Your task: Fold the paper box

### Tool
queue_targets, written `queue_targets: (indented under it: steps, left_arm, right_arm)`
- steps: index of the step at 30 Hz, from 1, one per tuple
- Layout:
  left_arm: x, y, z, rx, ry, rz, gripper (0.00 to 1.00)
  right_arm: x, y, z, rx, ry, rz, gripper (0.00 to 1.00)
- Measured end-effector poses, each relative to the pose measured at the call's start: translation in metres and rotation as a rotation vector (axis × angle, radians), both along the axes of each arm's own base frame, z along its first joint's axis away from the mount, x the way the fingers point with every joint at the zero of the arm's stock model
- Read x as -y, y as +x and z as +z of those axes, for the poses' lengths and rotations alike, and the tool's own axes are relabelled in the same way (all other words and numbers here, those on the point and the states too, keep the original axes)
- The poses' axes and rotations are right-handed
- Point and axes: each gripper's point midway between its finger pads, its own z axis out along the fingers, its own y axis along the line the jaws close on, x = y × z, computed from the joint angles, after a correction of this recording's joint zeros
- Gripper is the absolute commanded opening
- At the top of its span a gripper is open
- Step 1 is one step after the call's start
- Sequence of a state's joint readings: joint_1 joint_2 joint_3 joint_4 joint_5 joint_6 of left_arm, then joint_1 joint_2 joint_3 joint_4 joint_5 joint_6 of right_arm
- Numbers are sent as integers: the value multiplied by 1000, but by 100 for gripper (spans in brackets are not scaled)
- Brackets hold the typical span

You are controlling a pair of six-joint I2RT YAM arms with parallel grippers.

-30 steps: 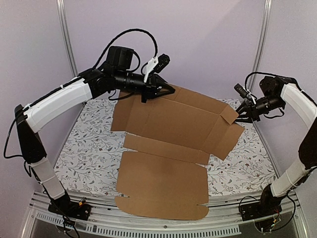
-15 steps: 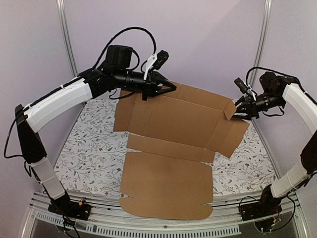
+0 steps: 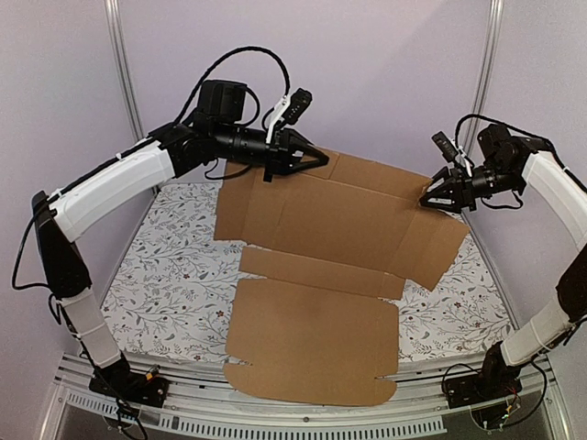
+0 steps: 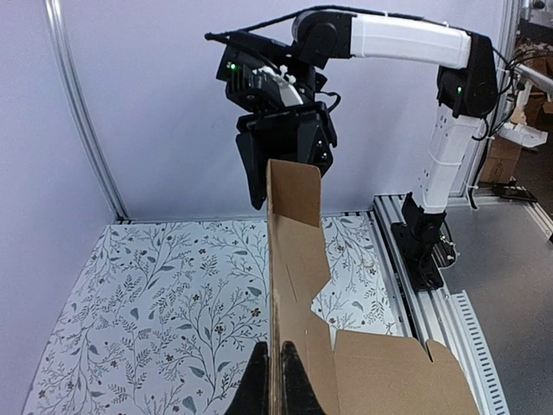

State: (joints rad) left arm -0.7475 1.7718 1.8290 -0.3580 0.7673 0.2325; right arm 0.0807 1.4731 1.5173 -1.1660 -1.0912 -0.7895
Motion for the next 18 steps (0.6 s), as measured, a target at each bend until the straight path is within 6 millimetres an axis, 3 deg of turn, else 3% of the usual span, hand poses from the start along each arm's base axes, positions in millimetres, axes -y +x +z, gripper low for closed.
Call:
queue_targets:
  steps: [9,15,18]
  left_arm:
    - [6,-6,-1,-28,-4,-63,0]
    - [8,-7,-4,-54,-3,-88,0]
    - [7,-5,-4,-64,-3,-81,0]
  right_arm:
    - [-7,-3,9,5,43,35,24]
    - [-10,-8,9,-3,59,62,2]
    - [-11,-10,10,7,62,74,0]
